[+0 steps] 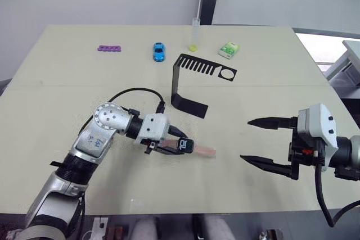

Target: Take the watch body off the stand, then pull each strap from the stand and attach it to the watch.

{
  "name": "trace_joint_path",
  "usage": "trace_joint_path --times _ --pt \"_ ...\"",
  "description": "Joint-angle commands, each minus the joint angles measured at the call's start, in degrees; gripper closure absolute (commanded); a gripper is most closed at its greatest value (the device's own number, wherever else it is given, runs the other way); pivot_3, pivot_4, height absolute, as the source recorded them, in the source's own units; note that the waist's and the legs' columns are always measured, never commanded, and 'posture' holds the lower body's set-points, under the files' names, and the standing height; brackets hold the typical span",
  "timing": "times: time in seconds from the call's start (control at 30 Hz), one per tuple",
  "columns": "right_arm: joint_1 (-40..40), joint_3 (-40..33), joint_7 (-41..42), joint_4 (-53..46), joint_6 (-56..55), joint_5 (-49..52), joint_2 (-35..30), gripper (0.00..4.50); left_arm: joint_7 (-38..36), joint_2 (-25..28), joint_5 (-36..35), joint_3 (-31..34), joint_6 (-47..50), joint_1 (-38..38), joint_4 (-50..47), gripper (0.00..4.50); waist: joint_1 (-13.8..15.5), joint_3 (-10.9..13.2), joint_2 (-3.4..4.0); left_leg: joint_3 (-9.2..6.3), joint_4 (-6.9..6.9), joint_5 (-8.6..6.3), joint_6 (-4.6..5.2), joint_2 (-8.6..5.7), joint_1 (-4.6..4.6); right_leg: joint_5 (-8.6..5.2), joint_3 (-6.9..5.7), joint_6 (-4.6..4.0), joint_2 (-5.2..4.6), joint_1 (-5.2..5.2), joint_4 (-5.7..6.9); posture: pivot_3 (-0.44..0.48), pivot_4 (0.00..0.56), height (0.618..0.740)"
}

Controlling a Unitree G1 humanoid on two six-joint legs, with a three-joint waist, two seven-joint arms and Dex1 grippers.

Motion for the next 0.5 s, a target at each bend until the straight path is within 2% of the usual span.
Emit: trace_joint_path --times 0.03,0.1,0.33,0.47,0.5 --pt "0.7 -0.3 -0.8 -0.6 -0.9 -0.3 -0.5 0.02 3.1 -0.2 -1.0 -0.3 11.2 -0.7 -2.5 2.9 0.0 0.0 0.0 0.0 0.0 0.0 0.0 0.0 0.0 0.0 0.0 0.0 0.0 0.01 0.01 0.0 0.15 0.74" --pt "1.4 0.0 -1.2 -1.1 -0.9 -0.4 -0.2 0.02 3.3 -0.3 -1.9 -0.8 16.4 0.2 -3.4 2.9 0.0 0.0 0.0 -0.01 0.0 0.0 0.01 -0.01 -0.01 0.0 -0.01 0.0 0.0 0.02 0.01 0.0 0.15 0.74" --pt "1.7 1.2 -0.9 0.0 -1.7 -1.1 -0.5 0.02 6.9 -2.2 7.2 -7.3 11.0 0.2 -1.2 2.9 0.0 0.0 0.0 0.01 0.0 0.0 0.0 -0.01 0.0 0.0 0.01 0.0 0.02 0.0 -0.05 0.0 0.15 0.74" --pt "1.1 2.4 -0.5 1.0 -2.5 -2.0 -0.8 0.02 9.3 -4.0 7.8 -6.9 15.0 0.5 -1.7 2.9 0.0 0.0 0.0 0.02 0.0 0.0 0.01 -0.01 0.0 0.0 0.03 0.0 0.02 0.01 -0.05 0.0 0.15 0.74" --pt "1.0 2.6 -0.4 1.2 -2.7 -2.1 -0.9 0.0 9.0 -3.8 6.5 -6.1 17.0 0.7 -2.4 2.4 0.0 0.0 0.0 0.02 0.0 0.0 0.01 -0.01 0.01 0.0 0.03 0.0 0.01 0.0 -0.04 0.0 0.15 0.74"
